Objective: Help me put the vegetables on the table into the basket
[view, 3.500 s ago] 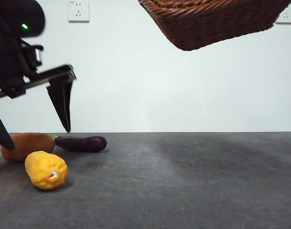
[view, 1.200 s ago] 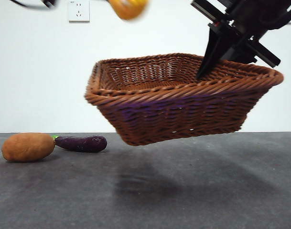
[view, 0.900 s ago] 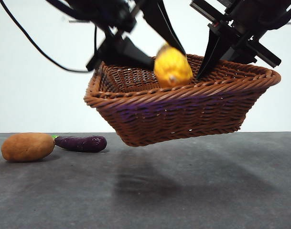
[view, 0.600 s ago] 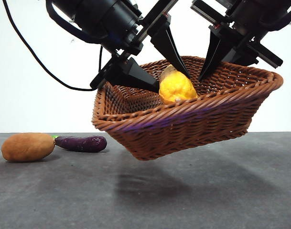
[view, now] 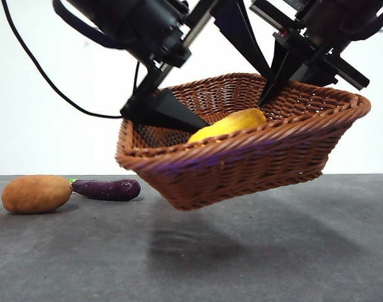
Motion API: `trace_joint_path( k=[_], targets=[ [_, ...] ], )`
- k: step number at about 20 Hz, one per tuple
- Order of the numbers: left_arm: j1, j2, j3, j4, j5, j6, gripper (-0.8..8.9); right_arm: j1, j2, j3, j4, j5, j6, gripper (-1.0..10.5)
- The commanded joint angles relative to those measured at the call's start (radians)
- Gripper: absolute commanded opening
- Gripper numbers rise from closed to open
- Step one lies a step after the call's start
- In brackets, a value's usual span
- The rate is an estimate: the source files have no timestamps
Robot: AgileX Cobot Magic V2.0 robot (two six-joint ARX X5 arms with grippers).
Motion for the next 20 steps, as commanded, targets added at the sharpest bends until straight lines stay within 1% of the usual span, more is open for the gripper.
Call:
trace_joint_path(
  k=[1, 3, 5, 8, 10, 12, 14, 16, 19, 20],
  targets=[
    [0.030, -0.067, 0.000, -0.058, -0.005, 0.077, 4.45, -0.007, 0.003, -0.001, 0.026, -0.013, 0.010, -0.1],
    [0.068, -0.145, 0.000, -0.124, -0.050, 0.150, 4.45, -0.014, 0.003, 0.000, 0.030, -0.013, 0.006, -0.1],
    [0.119, -0.229, 0.000, -0.197, -0.088, 0.246, 4.45, -0.022, 0.003, 0.000, 0.030, -0.014, -0.005, -0.1],
    [0.208, -0.333, 0.000, -0.271, -0.103, 0.388, 4.45, -0.034, 0.003, 0.000, 0.030, -0.035, -0.012, -0.1],
    [0.285, -0.372, 0.015, -0.319, -0.148, 0.526, 4.45, -0.047, 0.003, 0.000, 0.028, -0.052, -0.022, -0.1],
    [0.352, -0.378, 0.031, -0.371, -0.230, 0.695, 4.45, -0.049, 0.003, 0.000, 0.017, -0.079, -0.038, -0.1],
    [0.413, -0.362, 0.031, -0.407, -0.310, 0.860, 4.45, -0.053, 0.003, 0.000, 0.004, -0.085, -0.055, -0.1],
    [0.462, -0.328, 0.031, -0.431, -0.344, 1.010, 4.45, -0.053, 0.003, 0.000, -0.001, -0.090, -0.073, -0.1],
    [0.503, -0.257, 0.031, -0.435, -0.360, 1.173, 4.46, -0.053, 0.001, 0.000, -0.003, -0.145, -0.089, -0.1],
    [0.519, -0.227, 0.031, -0.427, -0.367, 1.215, 4.45, -0.053, 0.001, 0.000, -0.005, -0.159, -0.092, -0.1]
  ],
)
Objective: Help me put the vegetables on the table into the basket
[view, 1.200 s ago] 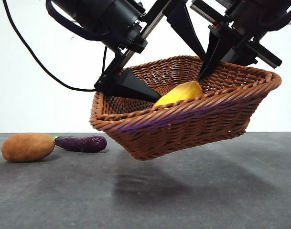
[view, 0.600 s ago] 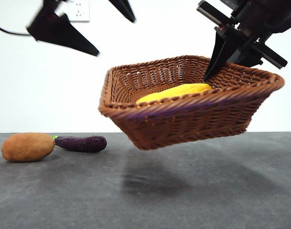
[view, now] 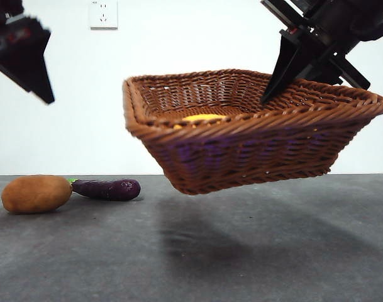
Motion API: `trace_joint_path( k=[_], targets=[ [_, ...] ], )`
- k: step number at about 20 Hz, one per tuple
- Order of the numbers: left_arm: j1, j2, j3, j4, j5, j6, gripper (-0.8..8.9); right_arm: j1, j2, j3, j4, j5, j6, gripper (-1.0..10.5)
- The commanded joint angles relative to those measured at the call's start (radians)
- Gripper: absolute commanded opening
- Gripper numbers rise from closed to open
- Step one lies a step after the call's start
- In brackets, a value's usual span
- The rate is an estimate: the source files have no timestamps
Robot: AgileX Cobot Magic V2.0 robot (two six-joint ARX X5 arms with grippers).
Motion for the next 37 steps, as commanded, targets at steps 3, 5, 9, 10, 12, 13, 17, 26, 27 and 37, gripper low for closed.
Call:
trace_joint_path(
  k=[3, 5, 9, 10, 12, 13, 17, 26, 27, 37],
  targets=[
    [0.070, 0.128, 0.000, 0.045, -0.034, 0.204, 4.46, 0.000, 0.000, 0.001, -0.014, -0.029, -0.032, -0.1],
    [0.106, 0.199, 0.000, 0.077, -0.021, 0.233, 4.46, -0.013, 0.000, 0.001, -0.014, -0.037, -0.033, -0.1],
    [0.138, 0.348, 0.024, 0.108, 0.010, 0.229, 4.46, -0.045, 0.000, 0.001, -0.014, -0.063, -0.044, -0.1],
    [0.138, 0.380, 0.042, 0.108, 0.010, 0.225, 4.46, -0.052, 0.000, 0.001, -0.015, -0.064, -0.048, -0.1],
    [0.138, 0.435, 0.087, 0.112, 0.010, 0.221, 4.46, -0.058, 0.000, 0.001, -0.015, -0.064, -0.056, -0.1],
    [0.137, 0.455, 0.108, 0.111, 0.011, 0.222, 4.46, -0.058, 0.000, 0.001, -0.014, -0.064, -0.058, -0.1],
    [0.138, 0.526, 0.139, 0.077, 0.059, 0.220, 4.46, -0.058, 0.000, 0.001, -0.001, -0.064, -0.058, -0.1],
    [0.139, 0.544, 0.139, 0.100, 0.058, 0.068, -0.08, -0.058, 0.000, 0.001, 0.003, -0.063, -0.056, -0.1],
    [0.139, 0.538, 0.139, 0.095, 0.058, 0.045, -0.08, -0.058, 0.000, 0.001, 0.001, -0.063, -0.054, -0.1],
    [0.134, 0.021, 0.139, -0.019, 0.225, -0.112, -0.06, -0.058, 0.032, 0.001, -0.040, 0.019, -0.041, -0.1]
  ],
)
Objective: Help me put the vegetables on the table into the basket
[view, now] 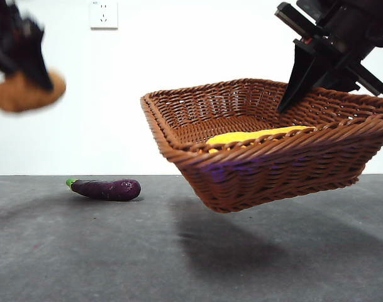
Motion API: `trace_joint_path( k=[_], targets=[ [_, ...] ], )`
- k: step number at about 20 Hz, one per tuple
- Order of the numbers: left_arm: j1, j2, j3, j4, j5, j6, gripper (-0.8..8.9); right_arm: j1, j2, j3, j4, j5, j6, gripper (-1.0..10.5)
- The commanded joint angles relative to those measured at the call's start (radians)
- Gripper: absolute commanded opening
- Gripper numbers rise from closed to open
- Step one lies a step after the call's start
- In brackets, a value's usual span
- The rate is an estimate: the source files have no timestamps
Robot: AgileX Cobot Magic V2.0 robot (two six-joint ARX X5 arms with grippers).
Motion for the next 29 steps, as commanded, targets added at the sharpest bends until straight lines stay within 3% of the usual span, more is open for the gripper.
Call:
trace_joint_path(
  k=[1, 5, 10, 14, 19, 20, 22, 29],
  targets=[
    [-0.079, -0.141, -0.005, -0.021, 0.022, -0.043, -0.06, 0.002, 0.041, 0.001, 0.007, -0.008, 0.023, -0.1],
    [-0.354, -0.267, -0.005, -0.100, 0.028, -0.085, -0.06, 0.032, 0.120, 0.001, 0.023, -0.031, 0.056, -0.1],
    [-0.589, -0.122, -0.005, 0.005, -0.024, -0.138, -0.07, 0.127, 0.129, 0.001, 0.101, -0.049, 0.129, -0.1],
    [-0.620, 0.090, -0.005, 0.010, -0.055, -0.138, -0.07, 0.131, 0.129, 0.001, 0.112, -0.052, 0.142, -0.1],
    [-0.620, 0.245, -0.005, 0.040, -0.043, -0.213, 0.04, 0.132, 0.128, 0.001, 0.134, -0.053, 0.142, -0.1],
    [-0.620, 0.253, -0.005, 0.037, -0.029, -0.234, 0.86, 0.132, 0.128, 0.001, 0.134, -0.052, 0.142, -0.1],
    [-0.620, 0.254, -0.005, 0.037, 0.035, -0.235, 5.14, 0.131, 0.128, 0.001, 0.144, -0.052, 0.142, -0.1],
    [-0.607, 0.165, 0.009, 0.018, 0.035, -0.258, 5.34, 0.124, 0.128, 0.001, 0.149, -0.037, 0.138, -0.1]
  ],
)
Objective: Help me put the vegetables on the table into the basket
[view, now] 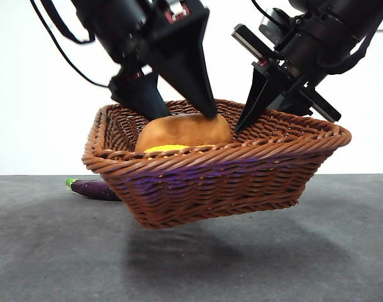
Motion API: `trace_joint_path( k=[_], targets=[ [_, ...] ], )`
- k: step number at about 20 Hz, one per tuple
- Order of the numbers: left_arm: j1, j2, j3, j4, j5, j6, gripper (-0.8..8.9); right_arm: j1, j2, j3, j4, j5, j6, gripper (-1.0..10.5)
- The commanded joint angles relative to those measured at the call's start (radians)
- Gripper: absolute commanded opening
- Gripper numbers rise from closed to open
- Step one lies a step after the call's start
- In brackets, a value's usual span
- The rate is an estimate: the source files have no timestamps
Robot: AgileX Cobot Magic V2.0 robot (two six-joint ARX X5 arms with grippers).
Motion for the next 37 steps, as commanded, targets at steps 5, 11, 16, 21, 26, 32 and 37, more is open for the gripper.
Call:
trace_joint_path(
  k=[5, 11, 16, 21, 26, 32, 37],
  targets=[
    [0.143, -0.170, 0.082, -0.021, -0.245, -0.158, 5.34, -0.092, -0.011, 0.021, 0.017, 0.002, 0.010, -0.1],
    [0.410, -0.113, 0.143, 0.012, -0.164, 0.149, 5.34, -0.257, -0.097, 0.208, -0.165, -0.017, -0.109, -0.1],
    [0.452, 0.025, 0.143, 0.082, -0.164, 0.480, 5.33, -0.322, -0.105, 0.372, -0.317, -0.030, -0.196, -0.1],
    [0.449, 0.217, 0.169, 0.157, -0.155, 0.630, 5.33, -0.346, -0.105, 0.424, -0.354, -0.111, -0.230, -0.1],
    [0.451, 0.410, 0.306, 0.136, -0.101, 0.623, 5.32, -0.354, -0.105, 0.423, -0.371, -0.124, -0.264, -0.1],
    [0.452, 0.519, 0.371, 0.088, -0.077, 0.636, 5.32, -0.354, -0.105, 0.423, -0.373, -0.124, -0.283, -0.1],
    [0.458, 0.562, 0.371, 0.129, -0.052, 0.639, 5.32, -0.354, -0.105, 0.423, -0.380, -0.124, -0.286, -0.1]
  ],
)
